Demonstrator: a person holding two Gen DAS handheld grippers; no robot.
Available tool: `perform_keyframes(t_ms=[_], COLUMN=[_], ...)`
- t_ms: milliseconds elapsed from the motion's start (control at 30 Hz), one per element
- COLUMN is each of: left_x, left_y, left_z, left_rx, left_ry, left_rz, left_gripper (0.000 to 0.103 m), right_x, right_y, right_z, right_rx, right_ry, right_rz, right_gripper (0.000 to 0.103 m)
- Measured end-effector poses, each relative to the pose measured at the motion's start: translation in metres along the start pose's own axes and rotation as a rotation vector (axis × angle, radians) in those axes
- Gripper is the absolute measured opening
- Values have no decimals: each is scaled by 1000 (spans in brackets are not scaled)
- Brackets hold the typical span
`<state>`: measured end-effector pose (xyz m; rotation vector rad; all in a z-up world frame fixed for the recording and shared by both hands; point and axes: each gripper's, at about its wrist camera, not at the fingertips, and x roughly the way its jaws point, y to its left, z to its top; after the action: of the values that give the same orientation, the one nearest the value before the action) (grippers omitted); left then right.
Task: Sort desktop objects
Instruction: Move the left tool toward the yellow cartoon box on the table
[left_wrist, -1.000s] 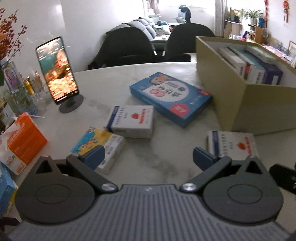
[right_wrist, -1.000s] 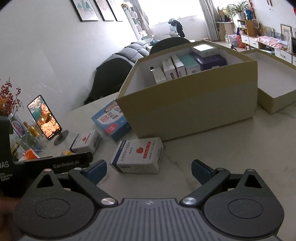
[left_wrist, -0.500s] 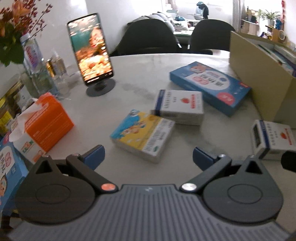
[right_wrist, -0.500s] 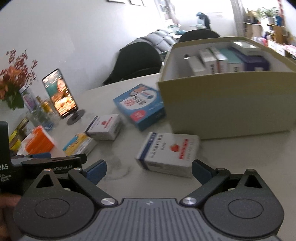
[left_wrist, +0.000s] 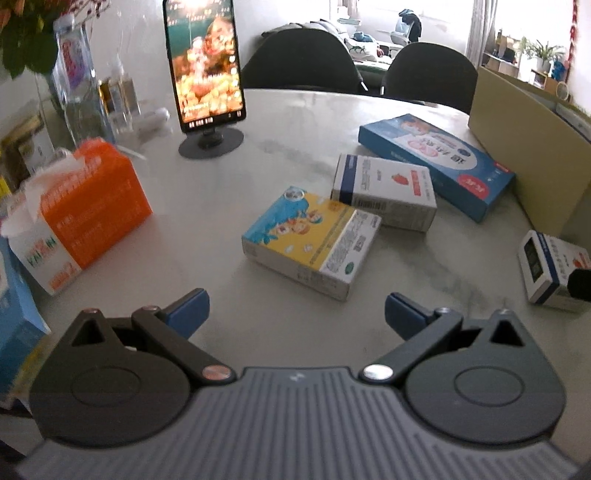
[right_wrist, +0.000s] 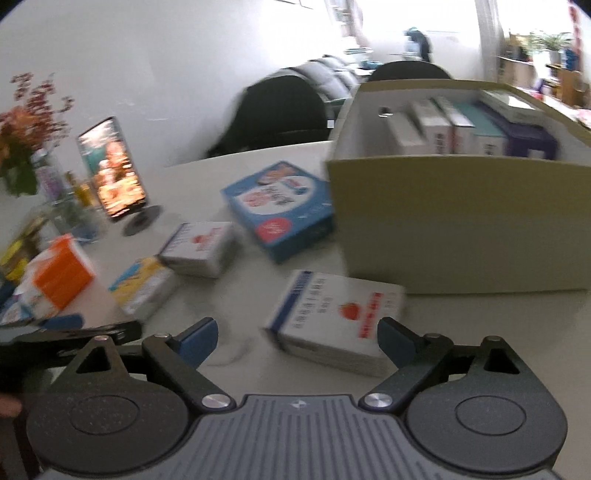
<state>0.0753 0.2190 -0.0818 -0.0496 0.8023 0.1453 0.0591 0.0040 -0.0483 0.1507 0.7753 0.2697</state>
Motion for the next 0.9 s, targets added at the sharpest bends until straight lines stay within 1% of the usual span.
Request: perform_keyframes(t_ms=[133,267,333,433,500,667,800,900], left_x=[4,3,2,0,-1,-3,-6,-8], left_y=[-2,-5,-6,-7,-7,-10,-14,-17], left_z=[-7,-11,-12,-13,-12,-11,-10,-10], left_rx=[2,11,12,22,20,35,67,91], left_ry=[13,-3,-10,-17,-19,-18,-16,-14], left_rz=[-9,-4,-8,-40,-75,-209,-324,-410], left_gripper=[103,103,103,103,103,103,103,103], right_x=[9,21,27,28,26,19,11,6], right_y=[1,7,9,8,5,-8,-16,-19], right_z=[-2,-4,-6,-8,-8,-8,-7,-7], right_rx=[7,-33,-44,-74,-93,-107,-148,-204], right_ry=[0,-5,-4,-8,-1,15,32,44], right_rz=[-45,-112,-132,-136,-124,-60,20,93], right_gripper=[95,95,95,94,94,93,93,93])
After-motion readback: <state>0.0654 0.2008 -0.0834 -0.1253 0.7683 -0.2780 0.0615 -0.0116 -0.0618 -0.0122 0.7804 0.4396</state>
